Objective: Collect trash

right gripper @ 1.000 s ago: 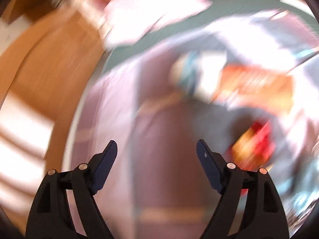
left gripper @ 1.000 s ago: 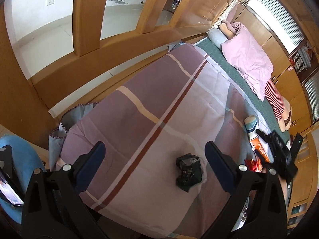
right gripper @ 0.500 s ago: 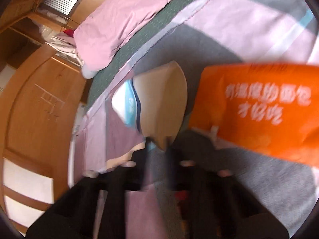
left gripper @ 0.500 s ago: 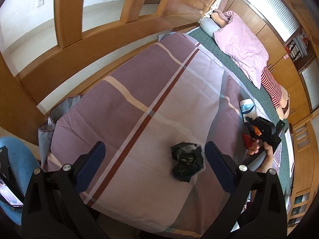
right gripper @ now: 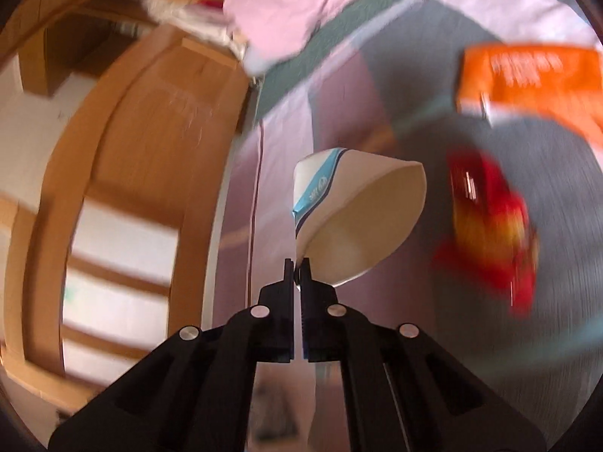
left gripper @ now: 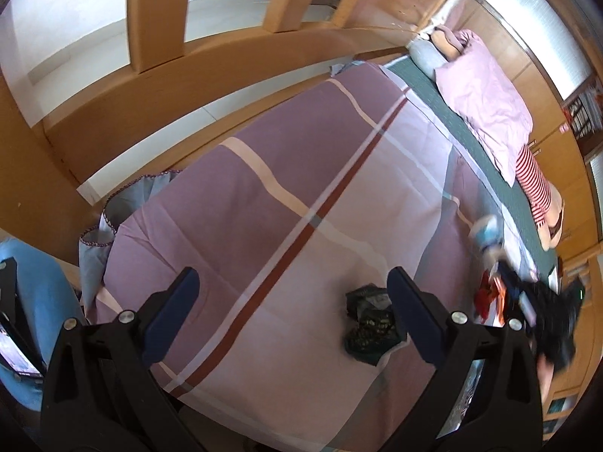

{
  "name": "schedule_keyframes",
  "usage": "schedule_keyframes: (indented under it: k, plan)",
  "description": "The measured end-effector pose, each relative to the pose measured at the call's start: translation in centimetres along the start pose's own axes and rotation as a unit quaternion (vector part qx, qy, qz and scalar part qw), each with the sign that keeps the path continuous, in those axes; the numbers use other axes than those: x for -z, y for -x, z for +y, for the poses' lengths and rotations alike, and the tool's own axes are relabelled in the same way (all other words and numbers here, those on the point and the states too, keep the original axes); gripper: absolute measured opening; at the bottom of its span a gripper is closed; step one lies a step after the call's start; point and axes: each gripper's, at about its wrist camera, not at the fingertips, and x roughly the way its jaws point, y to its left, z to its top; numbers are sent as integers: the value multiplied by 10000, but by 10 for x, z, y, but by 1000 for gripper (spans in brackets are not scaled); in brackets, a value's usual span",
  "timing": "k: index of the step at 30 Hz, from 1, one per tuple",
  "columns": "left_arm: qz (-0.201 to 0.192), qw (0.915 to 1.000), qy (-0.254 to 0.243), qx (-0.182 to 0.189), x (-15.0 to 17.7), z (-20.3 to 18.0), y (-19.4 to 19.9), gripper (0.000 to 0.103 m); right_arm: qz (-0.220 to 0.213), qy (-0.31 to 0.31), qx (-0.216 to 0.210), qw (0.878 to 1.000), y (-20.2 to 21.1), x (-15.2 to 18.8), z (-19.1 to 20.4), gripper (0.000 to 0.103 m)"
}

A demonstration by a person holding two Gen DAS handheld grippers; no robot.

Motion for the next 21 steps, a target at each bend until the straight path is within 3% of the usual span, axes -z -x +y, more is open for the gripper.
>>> schedule_keyframes:
  k: [5, 6, 9, 12, 14, 15, 16, 18, 21]
  plan:
    - [71, 10000, 7, 46, 2, 3, 0, 99, 673, 245, 759, 9945, 11, 52, 1, 5]
    - [79, 10000, 6, 53, 2, 4, 0, 99, 820, 285, 933, 9918, 10, 61, -1, 12]
    - [75, 9999, 68, 51, 1, 7, 1, 99, 1245, 538, 1460, 9799, 11, 85, 0, 61]
    - [88, 9997, 188, 85, 0, 12, 2, 99, 794, 1210, 2102, 9669, 23, 92, 17, 63]
    - [115, 9996, 223, 100, 0, 13, 1, 99, 79, 1888, 2680, 9447, 33, 91, 37, 72]
    - [148, 9996, 224, 126, 0, 13, 1, 99, -213, 2269, 2799, 9326, 33, 91, 47, 83]
    - [170, 9995, 220, 146, 1, 12, 1, 99, -412, 2677, 2884, 9184, 28, 89, 58, 87]
    - [209, 9994, 196, 183, 4, 11, 0, 99, -350, 3211, 3103, 8941, 2, 83, 68, 87]
    - [273, 9994, 121, 157, 6, 8, -4, 99, 221, 3125, 3283, 8911, -35, 75, 50, 87]
